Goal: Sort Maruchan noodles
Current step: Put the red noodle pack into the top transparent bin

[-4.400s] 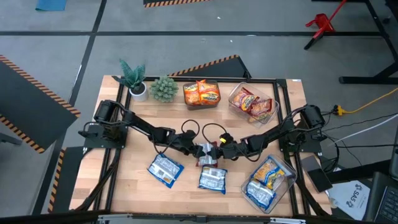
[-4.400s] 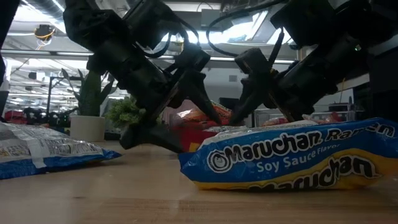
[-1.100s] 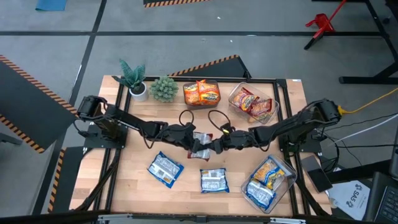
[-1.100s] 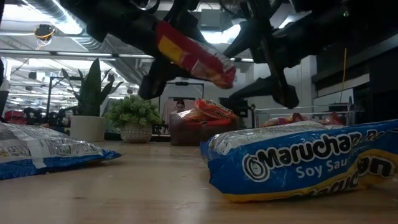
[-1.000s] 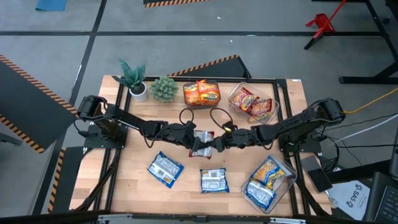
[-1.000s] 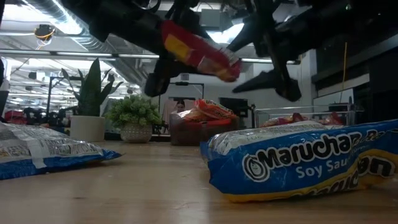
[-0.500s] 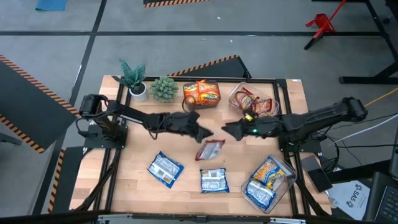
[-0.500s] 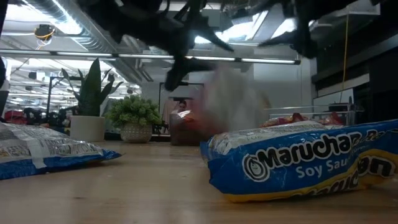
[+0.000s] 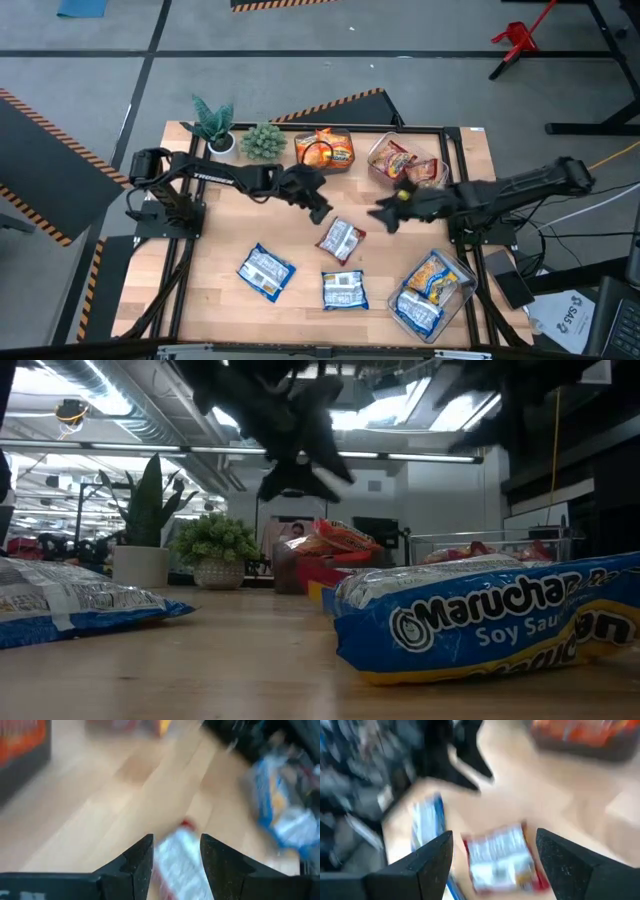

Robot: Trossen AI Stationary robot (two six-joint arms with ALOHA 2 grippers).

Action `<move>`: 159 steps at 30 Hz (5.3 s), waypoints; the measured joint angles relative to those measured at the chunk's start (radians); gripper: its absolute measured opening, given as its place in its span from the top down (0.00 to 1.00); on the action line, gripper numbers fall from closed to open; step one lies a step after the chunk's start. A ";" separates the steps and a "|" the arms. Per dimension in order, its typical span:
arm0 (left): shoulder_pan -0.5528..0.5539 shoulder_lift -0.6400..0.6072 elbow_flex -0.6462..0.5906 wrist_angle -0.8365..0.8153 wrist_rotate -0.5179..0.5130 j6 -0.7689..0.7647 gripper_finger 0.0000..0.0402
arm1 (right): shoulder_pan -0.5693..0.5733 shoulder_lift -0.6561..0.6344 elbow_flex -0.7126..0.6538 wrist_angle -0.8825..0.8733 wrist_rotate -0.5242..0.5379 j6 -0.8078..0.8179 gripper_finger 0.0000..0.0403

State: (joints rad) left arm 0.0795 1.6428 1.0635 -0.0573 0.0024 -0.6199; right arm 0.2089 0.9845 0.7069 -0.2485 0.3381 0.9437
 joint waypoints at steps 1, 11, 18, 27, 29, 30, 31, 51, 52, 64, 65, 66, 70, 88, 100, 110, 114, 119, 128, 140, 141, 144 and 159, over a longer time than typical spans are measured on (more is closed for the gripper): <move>0.010 0.000 0.000 -0.042 0.054 -0.003 0.61 | 0.000 0.031 -0.002 -0.005 -0.033 -0.023 0.33; 0.006 0.001 -0.002 -0.198 0.225 -0.030 0.45 | 0.002 0.390 -0.002 0.082 -0.233 0.140 0.33; -0.017 0.068 -0.016 -0.148 0.177 -0.152 0.33 | 0.042 0.511 0.000 0.194 -0.243 0.317 0.33; -0.017 0.159 -0.060 0.021 0.220 -0.250 0.31 | 0.110 0.523 -0.001 0.177 -0.086 0.577 0.33; -0.018 0.178 -0.080 0.077 0.229 -0.278 0.31 | 0.120 0.537 -0.001 0.163 -0.057 0.634 0.33; -0.017 0.180 -0.094 0.100 0.234 -0.294 0.31 | 0.127 0.544 -0.001 0.167 -0.051 0.651 0.33; -0.017 0.180 -0.109 0.120 0.242 -0.308 0.31 | 0.131 0.550 -0.002 0.180 -0.050 0.663 0.33; -0.030 0.312 -0.143 0.404 0.317 -0.416 0.31 | 0.111 0.758 0.002 0.431 -0.009 0.717 0.33; -0.031 0.312 -0.144 0.414 0.319 -0.406 0.31 | 0.112 0.759 0.002 0.435 0.001 0.708 0.33; -0.038 0.315 -0.146 0.460 0.331 -0.428 0.48 | 0.104 0.763 -0.003 0.475 0.009 0.602 0.33; -0.038 0.316 -0.146 0.463 0.332 -0.429 0.50 | 0.104 0.763 -0.003 0.477 0.010 0.595 0.33; -0.038 0.316 -0.146 0.465 0.333 -0.430 0.52 | 0.104 0.763 -0.003 0.477 0.010 0.592 0.33; -0.038 0.316 -0.146 0.471 0.340 -0.435 0.59 | 0.104 0.763 -0.003 0.479 0.003 0.567 0.33; 0.001 0.269 -0.147 0.493 0.369 -0.474 0.66 | 0.106 0.514 -0.002 0.234 -0.123 0.391 0.33; 0.020 0.142 -0.117 0.499 0.264 -0.391 0.66 | 0.106 0.186 -0.002 -0.077 -0.149 0.358 0.33; 0.083 0.106 0.159 0.307 0.043 -0.044 0.66 | 0.106 -0.115 -0.002 -0.303 -0.235 0.353 0.33; 0.112 0.118 0.285 0.209 -0.124 0.176 0.66 | 0.106 -0.215 -0.002 -0.337 -0.253 0.328 0.33; 0.151 0.137 0.354 0.220 -0.244 0.332 0.66 | 0.106 -0.377 -0.001 -0.308 -0.241 0.274 0.33; 0.188 0.252 0.428 0.231 -0.277 0.461 0.66 | 0.105 -0.639 0.000 -0.316 -0.029 0.207 0.33; 0.175 0.529 0.778 0.195 -0.363 0.961 0.66 | 0.105 -0.695 -0.001 -0.441 0.053 0.199 0.33; 0.174 0.550 0.798 0.196 -0.368 0.975 0.66 | 0.105 -0.693 -0.001 -0.444 0.053 0.199 0.33; 0.166 0.594 0.843 0.196 -0.387 1.027 0.66 | 0.105 -0.694 -0.001 -0.444 0.056 0.195 0.33; 0.071 0.715 0.873 0.264 -0.435 1.406 0.66 | 0.105 -0.694 -0.001 -0.479 0.124 0.175 0.33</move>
State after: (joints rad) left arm 0.1505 2.3580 1.9362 0.2062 -0.4326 0.7864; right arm 0.3138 0.2901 0.7055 -0.7272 0.4625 1.1191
